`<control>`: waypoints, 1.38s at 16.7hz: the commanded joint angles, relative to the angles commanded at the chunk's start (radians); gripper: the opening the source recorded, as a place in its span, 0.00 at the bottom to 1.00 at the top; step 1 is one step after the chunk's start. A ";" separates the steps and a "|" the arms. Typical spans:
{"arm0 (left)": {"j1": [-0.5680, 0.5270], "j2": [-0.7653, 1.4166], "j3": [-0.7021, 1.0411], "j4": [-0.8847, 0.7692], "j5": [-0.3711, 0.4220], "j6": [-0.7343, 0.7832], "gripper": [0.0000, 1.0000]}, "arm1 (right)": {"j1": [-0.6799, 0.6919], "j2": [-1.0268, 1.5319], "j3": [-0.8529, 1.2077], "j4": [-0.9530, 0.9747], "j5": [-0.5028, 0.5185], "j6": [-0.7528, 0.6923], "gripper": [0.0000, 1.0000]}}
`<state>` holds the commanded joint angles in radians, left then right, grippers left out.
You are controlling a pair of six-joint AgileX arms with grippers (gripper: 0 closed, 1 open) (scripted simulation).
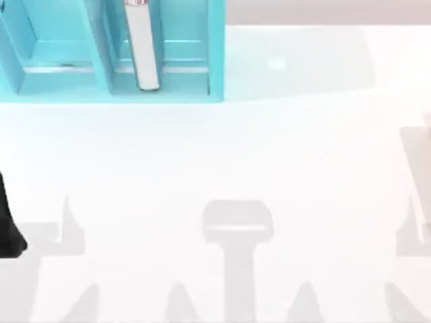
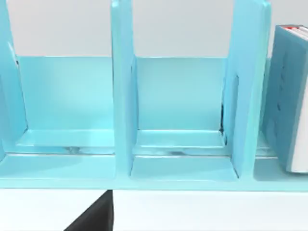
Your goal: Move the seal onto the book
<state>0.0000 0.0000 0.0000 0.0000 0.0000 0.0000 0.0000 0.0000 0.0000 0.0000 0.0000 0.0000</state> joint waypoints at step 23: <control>-0.380 1.783 0.680 1.062 -0.318 -0.018 1.00 | 0.000 0.000 0.000 0.000 0.000 0.000 1.00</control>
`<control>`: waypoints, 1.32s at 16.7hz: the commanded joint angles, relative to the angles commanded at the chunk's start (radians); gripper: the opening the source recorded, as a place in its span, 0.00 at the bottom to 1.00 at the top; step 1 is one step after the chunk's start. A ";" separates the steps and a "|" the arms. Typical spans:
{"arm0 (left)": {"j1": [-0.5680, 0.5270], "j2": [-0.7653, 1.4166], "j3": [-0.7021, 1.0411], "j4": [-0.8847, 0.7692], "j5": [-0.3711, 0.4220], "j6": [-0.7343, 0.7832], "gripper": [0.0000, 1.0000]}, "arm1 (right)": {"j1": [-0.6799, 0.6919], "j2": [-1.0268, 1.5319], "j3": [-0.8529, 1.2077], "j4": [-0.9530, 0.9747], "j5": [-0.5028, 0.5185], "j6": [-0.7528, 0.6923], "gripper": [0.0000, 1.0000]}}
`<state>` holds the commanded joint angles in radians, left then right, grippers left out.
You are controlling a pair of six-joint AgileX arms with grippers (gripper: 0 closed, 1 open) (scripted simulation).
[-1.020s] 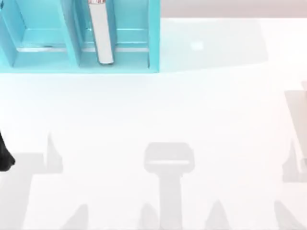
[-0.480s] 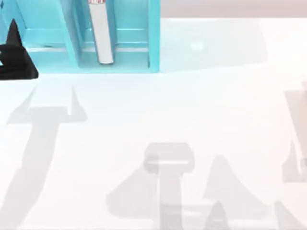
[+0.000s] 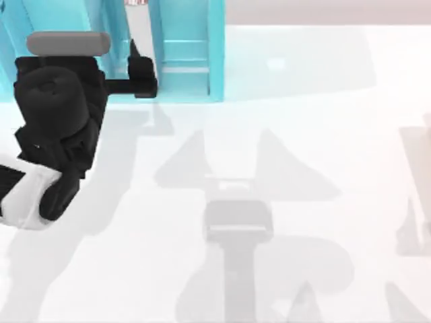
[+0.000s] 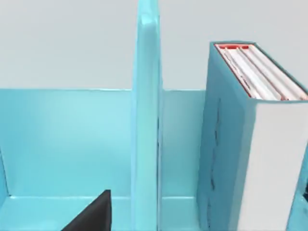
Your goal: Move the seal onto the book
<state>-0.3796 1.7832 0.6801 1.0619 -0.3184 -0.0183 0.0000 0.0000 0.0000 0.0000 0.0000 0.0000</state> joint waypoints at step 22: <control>-0.009 0.534 0.473 -0.001 0.005 0.001 1.00 | 0.000 0.000 0.000 0.000 0.000 0.000 1.00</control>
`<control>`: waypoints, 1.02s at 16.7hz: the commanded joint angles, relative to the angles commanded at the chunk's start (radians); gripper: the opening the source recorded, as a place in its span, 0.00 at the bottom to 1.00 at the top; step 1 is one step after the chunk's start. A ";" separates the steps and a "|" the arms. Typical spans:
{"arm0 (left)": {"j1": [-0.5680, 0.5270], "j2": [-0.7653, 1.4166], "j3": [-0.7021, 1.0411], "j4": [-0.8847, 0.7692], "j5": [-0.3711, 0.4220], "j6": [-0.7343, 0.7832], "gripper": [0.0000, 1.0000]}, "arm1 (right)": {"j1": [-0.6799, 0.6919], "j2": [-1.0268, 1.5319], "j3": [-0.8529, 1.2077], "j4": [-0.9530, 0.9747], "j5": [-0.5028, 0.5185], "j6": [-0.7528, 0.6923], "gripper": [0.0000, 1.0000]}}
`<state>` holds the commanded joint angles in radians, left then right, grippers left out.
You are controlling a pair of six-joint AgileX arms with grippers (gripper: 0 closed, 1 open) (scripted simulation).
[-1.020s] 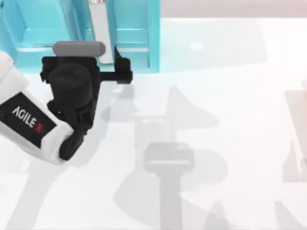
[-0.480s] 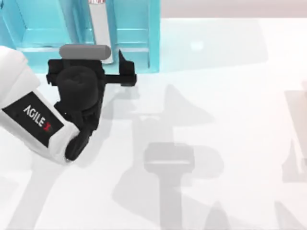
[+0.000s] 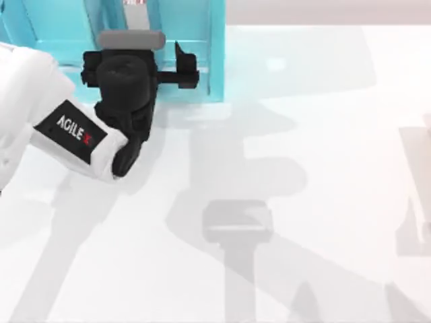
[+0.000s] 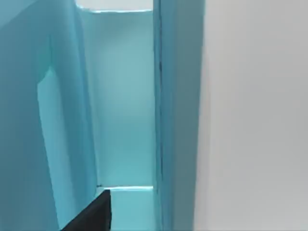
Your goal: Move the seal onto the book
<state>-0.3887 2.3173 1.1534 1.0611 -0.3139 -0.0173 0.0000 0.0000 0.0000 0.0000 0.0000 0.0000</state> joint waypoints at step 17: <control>0.022 0.056 0.110 -0.055 0.022 0.001 0.32 | 0.000 0.000 0.000 0.000 0.000 0.000 1.00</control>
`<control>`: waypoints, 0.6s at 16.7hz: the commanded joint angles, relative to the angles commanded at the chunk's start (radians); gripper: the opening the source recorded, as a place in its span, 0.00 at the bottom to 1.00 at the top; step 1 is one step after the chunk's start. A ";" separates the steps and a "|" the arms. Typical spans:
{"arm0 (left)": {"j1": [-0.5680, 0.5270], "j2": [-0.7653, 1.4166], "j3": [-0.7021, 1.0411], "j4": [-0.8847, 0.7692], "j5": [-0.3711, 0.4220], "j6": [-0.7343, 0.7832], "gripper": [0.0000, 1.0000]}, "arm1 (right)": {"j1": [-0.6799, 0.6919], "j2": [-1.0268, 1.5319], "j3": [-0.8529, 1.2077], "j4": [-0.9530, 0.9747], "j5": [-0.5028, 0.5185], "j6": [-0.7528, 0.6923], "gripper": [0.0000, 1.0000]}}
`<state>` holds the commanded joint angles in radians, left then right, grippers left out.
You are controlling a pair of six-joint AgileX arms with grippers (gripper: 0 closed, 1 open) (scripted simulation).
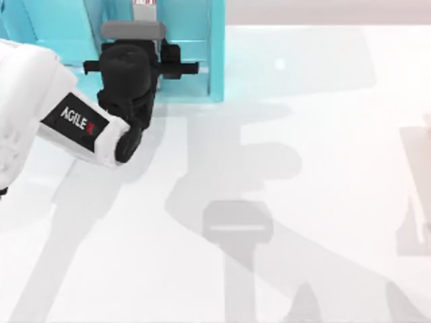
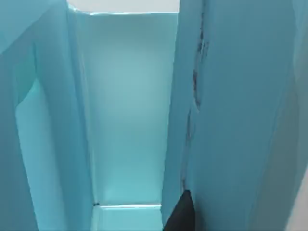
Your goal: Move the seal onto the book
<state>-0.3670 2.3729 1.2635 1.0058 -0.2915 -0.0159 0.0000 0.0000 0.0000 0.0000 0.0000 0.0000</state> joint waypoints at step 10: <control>0.000 0.000 0.000 0.000 0.000 0.000 0.00 | 0.000 0.000 0.000 0.000 0.000 0.000 1.00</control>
<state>-0.3670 2.3729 1.2635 1.0058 -0.2915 -0.0159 0.0000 0.0000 0.0000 0.0000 0.0000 0.0000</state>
